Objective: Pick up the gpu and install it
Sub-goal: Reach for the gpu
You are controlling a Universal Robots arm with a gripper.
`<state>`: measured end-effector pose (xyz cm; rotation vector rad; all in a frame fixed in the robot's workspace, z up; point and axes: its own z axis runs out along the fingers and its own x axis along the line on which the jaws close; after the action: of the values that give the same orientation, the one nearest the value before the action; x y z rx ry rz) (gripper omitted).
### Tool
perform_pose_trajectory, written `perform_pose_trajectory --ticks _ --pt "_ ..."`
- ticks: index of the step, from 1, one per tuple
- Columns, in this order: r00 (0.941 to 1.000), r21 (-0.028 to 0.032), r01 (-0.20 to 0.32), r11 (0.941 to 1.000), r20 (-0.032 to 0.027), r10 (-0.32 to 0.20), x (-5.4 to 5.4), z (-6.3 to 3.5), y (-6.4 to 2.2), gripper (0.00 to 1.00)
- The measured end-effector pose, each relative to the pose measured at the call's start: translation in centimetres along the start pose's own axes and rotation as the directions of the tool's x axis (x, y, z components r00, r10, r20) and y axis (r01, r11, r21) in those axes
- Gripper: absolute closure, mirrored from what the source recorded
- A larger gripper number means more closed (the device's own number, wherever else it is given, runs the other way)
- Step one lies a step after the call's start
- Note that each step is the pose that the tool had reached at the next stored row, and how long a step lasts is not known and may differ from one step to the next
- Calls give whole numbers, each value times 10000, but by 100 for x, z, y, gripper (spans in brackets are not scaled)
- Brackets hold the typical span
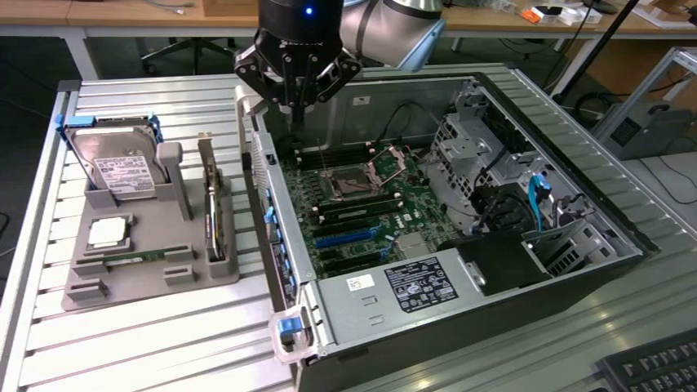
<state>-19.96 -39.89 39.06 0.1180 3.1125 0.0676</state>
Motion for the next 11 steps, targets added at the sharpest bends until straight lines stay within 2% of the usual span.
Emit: perform_pose_trajectory --ticks 11 --pt "10000 0 0 10000 0 0 54 0 -4 89"
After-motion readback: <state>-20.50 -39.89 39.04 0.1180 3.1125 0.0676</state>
